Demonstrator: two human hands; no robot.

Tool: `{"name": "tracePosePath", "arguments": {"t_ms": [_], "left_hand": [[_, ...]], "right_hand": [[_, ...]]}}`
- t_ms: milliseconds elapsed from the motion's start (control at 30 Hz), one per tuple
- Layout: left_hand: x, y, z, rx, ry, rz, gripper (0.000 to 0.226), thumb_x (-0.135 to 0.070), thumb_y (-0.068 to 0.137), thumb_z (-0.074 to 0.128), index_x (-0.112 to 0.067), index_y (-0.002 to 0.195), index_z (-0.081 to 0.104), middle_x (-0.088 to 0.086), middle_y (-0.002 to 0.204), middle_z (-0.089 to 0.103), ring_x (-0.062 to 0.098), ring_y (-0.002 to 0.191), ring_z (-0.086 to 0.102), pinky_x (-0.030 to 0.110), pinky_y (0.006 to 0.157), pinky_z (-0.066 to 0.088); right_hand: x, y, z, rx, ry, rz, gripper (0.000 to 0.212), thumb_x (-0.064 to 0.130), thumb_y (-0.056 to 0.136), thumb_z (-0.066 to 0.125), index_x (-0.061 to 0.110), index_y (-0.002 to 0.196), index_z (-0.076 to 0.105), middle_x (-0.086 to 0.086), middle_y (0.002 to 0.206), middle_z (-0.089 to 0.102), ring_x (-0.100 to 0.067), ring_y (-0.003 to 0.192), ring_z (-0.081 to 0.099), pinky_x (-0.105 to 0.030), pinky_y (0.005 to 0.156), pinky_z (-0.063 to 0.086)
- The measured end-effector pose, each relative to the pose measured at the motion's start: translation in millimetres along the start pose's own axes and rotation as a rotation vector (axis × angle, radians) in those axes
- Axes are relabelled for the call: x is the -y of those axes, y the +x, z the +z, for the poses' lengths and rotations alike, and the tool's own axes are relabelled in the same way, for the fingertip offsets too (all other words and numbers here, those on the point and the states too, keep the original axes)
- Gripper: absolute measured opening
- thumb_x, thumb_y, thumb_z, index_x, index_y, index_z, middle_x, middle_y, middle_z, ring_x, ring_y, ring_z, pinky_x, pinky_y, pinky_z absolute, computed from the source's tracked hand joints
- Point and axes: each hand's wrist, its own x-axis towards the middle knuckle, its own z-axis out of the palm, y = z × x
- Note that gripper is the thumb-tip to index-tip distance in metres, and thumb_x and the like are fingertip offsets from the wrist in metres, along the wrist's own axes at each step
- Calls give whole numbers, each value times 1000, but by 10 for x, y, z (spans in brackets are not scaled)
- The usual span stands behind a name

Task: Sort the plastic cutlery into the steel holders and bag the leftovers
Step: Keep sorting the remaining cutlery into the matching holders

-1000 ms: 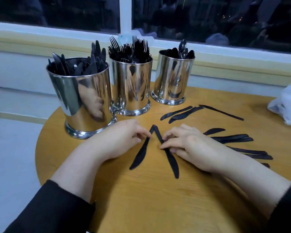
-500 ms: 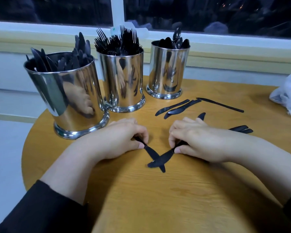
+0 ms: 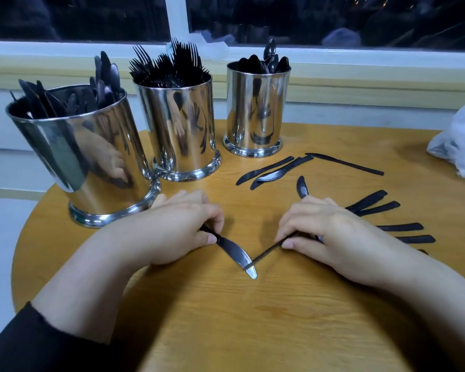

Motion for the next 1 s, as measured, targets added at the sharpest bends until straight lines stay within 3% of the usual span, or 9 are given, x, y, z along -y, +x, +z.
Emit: {"name": "tracePosePath", "arguments": {"t_ms": [133,333,400,467,567,633,733,900,1000], "left_hand": [[-65,-12,-21,-4,58,-2,14,-47,102,55,-47,91,46,-22,113,37,7,109,33,37,98,28],[-183,11,-28,-12,94,49,16,-50,101,54,-46,89,45,-24,113,42,0,101,32,36,96,29],[-212,40,6,-31,89,82,14,-51,101,54,-45,91,46,-24,112,44,-3,102,31,34,92,28],[-259,85,37,-87,26,120,13,-51,100,55,-45,94,46,-26,107,46,-7,105,32,33,88,26],[-420,120,16,-274,-310,104,11,-46,99,56,-44,92,47,-29,100,54,-3,99,48,32,85,36],[-577,173,13,-416,-640,102,9,-36,102,55,-36,94,50,-14,88,67,14,85,62,37,78,47],[-903,290,29,-562,-1012,112,9,-22,107,50,-24,101,57,-7,63,55,23,62,53,29,61,44],[-1319,481,154,-484,-1214,42,30,-33,108,50,-14,94,68,-5,64,40,16,59,37,33,59,31],[-1419,541,175,-460,-1196,48,30,-34,103,59,-8,89,67,-7,59,42,13,56,38,31,56,33]], "right_hand": [[21,-101,-91,-208,232,117,11,35,92,65,44,95,70,22,106,65,-7,107,59,-16,89,42],[-58,-221,-149,-548,656,389,7,26,88,75,32,90,76,7,81,73,-9,74,67,-21,70,54],[-109,-240,-163,-607,788,472,2,25,89,74,24,90,77,2,72,67,-13,68,62,-32,70,58],[-170,-253,-174,-632,871,533,7,25,90,73,19,91,77,-4,72,62,-19,67,58,-46,77,57],[-201,-262,-206,-659,951,552,8,20,91,73,15,88,77,-5,73,63,-19,67,60,-36,73,54],[-198,-259,-215,-646,933,540,7,18,91,74,13,86,75,-7,71,66,-19,66,61,-33,70,53],[-172,-246,-209,-623,923,507,6,14,89,74,11,84,74,-9,68,68,-17,63,62,-32,69,53],[-144,-259,-207,-524,803,485,8,20,88,76,16,81,75,-10,71,70,-11,63,61,-20,65,53],[-143,-260,-201,-440,725,453,9,19,89,76,15,81,76,-9,73,70,-9,64,60,-26,66,52]]}}
